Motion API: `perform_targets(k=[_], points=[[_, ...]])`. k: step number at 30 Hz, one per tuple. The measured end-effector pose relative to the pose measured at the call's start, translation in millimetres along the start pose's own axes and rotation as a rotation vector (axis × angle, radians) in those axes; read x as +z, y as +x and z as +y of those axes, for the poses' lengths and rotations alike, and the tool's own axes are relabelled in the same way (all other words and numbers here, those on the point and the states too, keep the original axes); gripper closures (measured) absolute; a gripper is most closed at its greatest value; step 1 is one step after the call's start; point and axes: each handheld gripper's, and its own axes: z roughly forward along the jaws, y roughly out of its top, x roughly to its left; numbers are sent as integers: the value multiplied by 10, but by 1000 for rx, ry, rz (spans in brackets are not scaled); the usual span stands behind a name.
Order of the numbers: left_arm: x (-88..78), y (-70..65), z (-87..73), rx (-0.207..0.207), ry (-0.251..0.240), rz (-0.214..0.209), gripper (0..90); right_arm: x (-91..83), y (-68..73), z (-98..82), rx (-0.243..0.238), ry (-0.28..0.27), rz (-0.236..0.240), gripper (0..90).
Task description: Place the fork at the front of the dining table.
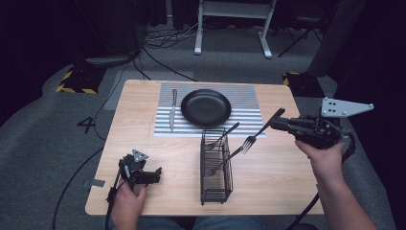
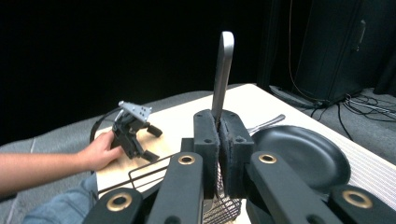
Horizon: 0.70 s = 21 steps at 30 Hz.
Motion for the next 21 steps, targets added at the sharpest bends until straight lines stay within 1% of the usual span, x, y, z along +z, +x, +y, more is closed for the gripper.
perform_targets(k=[2,5,6,9,10,11,13,14,15,18,19,20,21], points=[[-1,0,0,1,1,1,2,-65,-71,10,15,-13,0,864],[0,0,0,0,0,0,2,-110,-101,15,17,-14,-7,866],[0,0,0,1,0,0,2,-160,-123,19,13,-10,-28,866],[0,0,0,0,0,1,2,-218,-156,20,22,-15,-29,866],[0,0,0,0,0,0,2,-248,-176,21,23,-20,-37,866],[0,0,0,0,1,0,2,-272,-210,25,20,-16,-59,866],[0,0,0,0,0,1,2,-279,-259,24,20,-14,-78,866],[0,0,0,0,0,0,2,-279,-259,24,20,-14,-78,866],[0,0,0,0,0,0,2,-275,-299,20,23,-11,-95,866],[0,0,0,0,0,0,2,-239,-453,-3,37,1,-145,866],[0,0,1,0,1,0,2,-213,-521,-13,42,9,-167,867],[0,0,1,0,0,0,2,-168,-633,-32,50,16,-193,866],[0,0,1,0,0,0,2,-168,-633,-32,50,16,-193,866]])
